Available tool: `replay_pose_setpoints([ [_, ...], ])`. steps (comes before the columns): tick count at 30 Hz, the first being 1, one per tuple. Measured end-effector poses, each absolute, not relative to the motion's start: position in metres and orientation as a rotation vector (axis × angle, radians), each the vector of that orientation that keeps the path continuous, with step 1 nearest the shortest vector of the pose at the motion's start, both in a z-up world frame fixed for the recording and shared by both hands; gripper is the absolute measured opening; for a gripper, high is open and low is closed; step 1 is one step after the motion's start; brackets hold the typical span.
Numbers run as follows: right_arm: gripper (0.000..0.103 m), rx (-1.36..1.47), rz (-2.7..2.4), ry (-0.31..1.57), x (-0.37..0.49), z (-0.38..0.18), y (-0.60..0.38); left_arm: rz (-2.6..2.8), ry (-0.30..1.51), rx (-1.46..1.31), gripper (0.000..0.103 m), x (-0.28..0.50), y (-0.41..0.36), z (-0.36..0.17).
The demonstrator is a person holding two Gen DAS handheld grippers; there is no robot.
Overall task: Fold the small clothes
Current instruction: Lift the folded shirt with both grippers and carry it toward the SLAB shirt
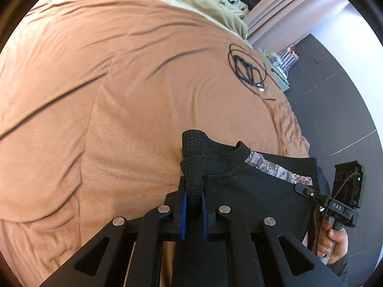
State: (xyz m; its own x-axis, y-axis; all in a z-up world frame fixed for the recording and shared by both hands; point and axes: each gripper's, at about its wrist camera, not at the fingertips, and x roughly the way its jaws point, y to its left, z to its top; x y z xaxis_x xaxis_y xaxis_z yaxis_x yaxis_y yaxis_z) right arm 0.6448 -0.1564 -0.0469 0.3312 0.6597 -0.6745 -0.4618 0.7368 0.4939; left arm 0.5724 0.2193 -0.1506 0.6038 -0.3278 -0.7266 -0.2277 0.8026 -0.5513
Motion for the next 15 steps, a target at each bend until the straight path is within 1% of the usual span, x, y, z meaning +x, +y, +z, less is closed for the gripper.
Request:
replay_pose_setpoints([
  [3,0.011,0.215,0.738,0.946,0.622,-0.034,-0.154,-0.085,0.907,-0.669,0.009,0.562,0.216,-0.135],
  [15,0.011,0.232,0.711,0.818,0.55,0.017,-0.196,-0.148,0.799,-0.621,0.009,0.522,0.19,-0.059],
])
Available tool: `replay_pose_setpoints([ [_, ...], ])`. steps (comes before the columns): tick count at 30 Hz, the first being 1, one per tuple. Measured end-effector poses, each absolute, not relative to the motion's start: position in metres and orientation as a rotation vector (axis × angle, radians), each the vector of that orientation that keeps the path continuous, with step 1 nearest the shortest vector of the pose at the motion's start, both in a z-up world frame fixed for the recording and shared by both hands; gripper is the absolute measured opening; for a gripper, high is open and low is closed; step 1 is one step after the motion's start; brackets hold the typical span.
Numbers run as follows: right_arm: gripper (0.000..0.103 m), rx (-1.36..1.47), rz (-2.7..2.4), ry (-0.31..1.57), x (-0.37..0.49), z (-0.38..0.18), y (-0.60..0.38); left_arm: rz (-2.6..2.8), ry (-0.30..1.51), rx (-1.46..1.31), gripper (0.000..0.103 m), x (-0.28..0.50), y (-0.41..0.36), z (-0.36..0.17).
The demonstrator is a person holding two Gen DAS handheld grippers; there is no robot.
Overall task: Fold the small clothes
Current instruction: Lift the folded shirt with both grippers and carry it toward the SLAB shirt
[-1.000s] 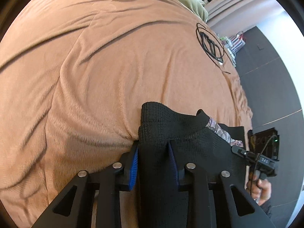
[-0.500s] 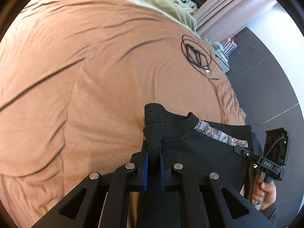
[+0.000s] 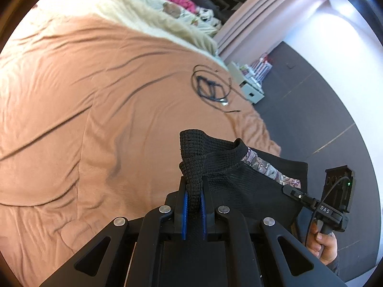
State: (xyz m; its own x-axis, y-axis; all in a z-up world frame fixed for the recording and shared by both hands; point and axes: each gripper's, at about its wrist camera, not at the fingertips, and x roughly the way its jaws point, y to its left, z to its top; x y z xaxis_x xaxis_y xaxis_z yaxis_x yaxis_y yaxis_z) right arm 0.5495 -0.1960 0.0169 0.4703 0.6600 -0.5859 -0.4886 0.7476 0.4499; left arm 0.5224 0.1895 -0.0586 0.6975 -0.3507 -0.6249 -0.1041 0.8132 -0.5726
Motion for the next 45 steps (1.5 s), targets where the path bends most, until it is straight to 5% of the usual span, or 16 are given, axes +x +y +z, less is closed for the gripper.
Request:
replay_pose_setpoints([
  [21,0.01,0.221,0.623,0.547,0.389,0.108,-0.334,-0.338,0.636,-0.505,0.008,0.466,0.064,0.073],
  [45,0.01,0.186,0.453,0.386,0.245,0.145,-0.465,-0.704,0.596,-0.348,0.008,0.47,-0.166,0.165],
])
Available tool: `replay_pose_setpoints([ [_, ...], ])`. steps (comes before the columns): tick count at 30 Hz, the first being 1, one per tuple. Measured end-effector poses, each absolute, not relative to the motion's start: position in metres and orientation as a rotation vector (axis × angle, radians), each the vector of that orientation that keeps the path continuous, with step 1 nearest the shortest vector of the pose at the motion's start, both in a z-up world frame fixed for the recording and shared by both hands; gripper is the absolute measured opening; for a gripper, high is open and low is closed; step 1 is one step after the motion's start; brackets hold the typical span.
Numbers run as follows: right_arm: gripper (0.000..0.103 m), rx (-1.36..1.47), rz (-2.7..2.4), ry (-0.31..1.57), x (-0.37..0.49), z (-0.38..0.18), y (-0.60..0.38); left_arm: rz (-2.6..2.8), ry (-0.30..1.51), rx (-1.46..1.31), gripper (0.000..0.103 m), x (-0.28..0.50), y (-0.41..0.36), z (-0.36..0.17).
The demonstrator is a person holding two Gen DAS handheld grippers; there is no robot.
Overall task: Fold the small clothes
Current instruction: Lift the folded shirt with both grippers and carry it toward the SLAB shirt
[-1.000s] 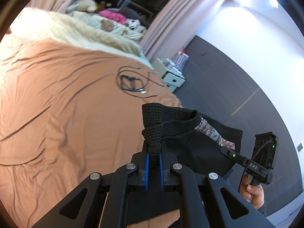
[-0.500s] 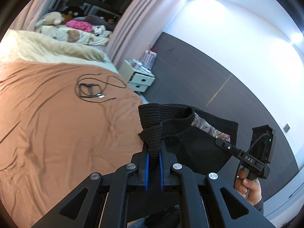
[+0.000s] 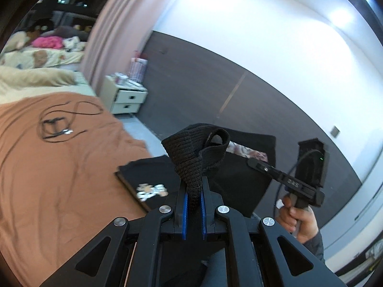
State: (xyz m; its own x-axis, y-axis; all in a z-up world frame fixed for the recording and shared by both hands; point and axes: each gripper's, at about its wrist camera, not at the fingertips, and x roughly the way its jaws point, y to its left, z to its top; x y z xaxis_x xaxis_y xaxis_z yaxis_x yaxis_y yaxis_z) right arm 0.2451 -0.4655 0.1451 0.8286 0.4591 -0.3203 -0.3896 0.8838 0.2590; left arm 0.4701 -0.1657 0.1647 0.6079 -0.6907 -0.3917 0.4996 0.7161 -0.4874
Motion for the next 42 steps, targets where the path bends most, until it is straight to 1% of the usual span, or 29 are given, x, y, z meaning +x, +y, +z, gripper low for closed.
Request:
replay_pose_setpoints([
  [9,0.01,0.221,0.384,0.358,0.225,0.133,-0.506,-0.848,0.629,-0.308,0.008,0.498,-0.23,0.157],
  [21,0.01,0.259,0.256,0.363,0.21,0.123,-0.501,-0.959,0.708,-0.3,0.008,0.534,-0.294,0.13],
  [26,0.01,0.273,0.235,0.367,0.217,0.119,-0.487,-0.951,0.731,-0.297,0.008,0.559,-0.298,0.112],
  [32,0.01,0.288,0.223,0.415,0.25,0.103,-0.464,-0.899,0.773,-0.325,0.008,0.603,-0.289,0.089],
  [42,0.009,0.292,0.176,0.478,0.301,0.106,-0.451,-0.827,0.818,-0.379,0.008,0.673,-0.273,0.047],
])
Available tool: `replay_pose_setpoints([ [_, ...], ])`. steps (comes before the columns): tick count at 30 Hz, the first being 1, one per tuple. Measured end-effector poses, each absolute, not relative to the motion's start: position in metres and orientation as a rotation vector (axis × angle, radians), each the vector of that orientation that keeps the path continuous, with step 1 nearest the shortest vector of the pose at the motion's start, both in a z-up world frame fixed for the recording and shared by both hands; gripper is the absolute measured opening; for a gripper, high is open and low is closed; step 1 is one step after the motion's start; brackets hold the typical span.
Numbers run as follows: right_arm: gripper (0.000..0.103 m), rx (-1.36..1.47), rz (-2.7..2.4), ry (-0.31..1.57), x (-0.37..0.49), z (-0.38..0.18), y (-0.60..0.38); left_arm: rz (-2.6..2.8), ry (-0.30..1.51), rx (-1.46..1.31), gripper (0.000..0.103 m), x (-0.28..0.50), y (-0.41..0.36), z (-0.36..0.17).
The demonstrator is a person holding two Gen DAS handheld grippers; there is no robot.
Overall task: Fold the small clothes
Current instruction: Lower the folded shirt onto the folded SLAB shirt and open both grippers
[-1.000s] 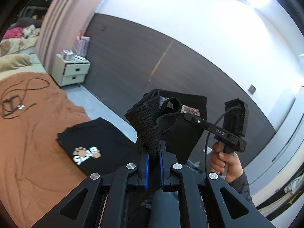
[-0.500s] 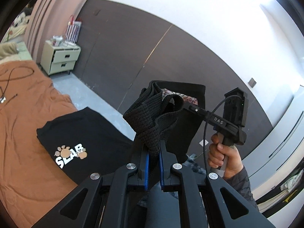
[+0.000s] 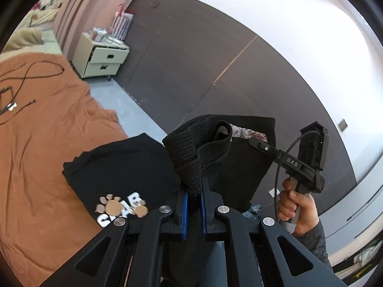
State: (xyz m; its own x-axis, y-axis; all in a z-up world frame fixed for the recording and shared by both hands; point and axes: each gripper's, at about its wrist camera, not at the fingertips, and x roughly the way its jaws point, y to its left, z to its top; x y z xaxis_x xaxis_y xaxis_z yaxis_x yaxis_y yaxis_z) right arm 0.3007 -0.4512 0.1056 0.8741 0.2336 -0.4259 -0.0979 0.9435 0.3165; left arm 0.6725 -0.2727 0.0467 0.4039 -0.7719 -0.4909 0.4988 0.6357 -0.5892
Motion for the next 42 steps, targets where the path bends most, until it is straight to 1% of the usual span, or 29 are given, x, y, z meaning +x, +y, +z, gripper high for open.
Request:
replay_pose_setpoints([
  [9,0.009,0.245,0.186,0.577,0.374,0.107,-0.435,-0.794,0.879,-0.432,0.008,0.713,-0.26,-0.001],
  [19,0.009,0.215,0.195,0.668,0.431,0.093,-0.432,-0.706,0.948,-0.484,0.009,0.747,-0.236,-0.057],
  [22,0.013,0.172,0.111,0.737,0.454,0.084,-0.423,-0.626,0.986,-0.476,0.01,0.757,-0.233,-0.073],
  [23,0.019,0.173,0.088,0.764,0.461,0.081,-0.424,-0.594,0.989,-0.468,0.01,0.758,-0.23,-0.076],
  [24,0.028,0.177,0.064,0.786,0.466,0.08,-0.425,-0.557,0.99,-0.453,0.012,0.758,-0.226,-0.08],
  [26,0.035,0.171,0.006,0.787,0.468,0.084,-0.432,-0.494,1.001,-0.424,0.014,0.758,-0.216,-0.085],
  [27,0.035,0.16,-0.021,0.776,0.465,0.089,-0.435,-0.477,0.999,-0.424,0.014,0.758,-0.21,-0.086],
  [31,0.035,0.149,-0.053,0.739,0.448,0.108,-0.454,-0.459,0.976,-0.416,0.014,0.757,-0.195,-0.078],
  [34,0.035,0.155,-0.042,0.76,0.438,0.111,-0.463,-0.486,0.967,-0.387,0.014,0.759,-0.205,-0.071],
  [36,0.028,0.144,-0.024,0.784,0.438,0.108,-0.462,-0.518,0.973,-0.359,0.014,0.761,-0.218,-0.069],
  [40,0.026,0.114,-0.011,0.846,0.448,0.092,-0.455,-0.568,0.989,-0.33,0.014,0.77,-0.243,-0.073],
  [42,0.022,0.111,-0.02,0.871,0.458,0.087,-0.455,-0.578,1.002,-0.302,0.014,0.777,-0.256,-0.078],
])
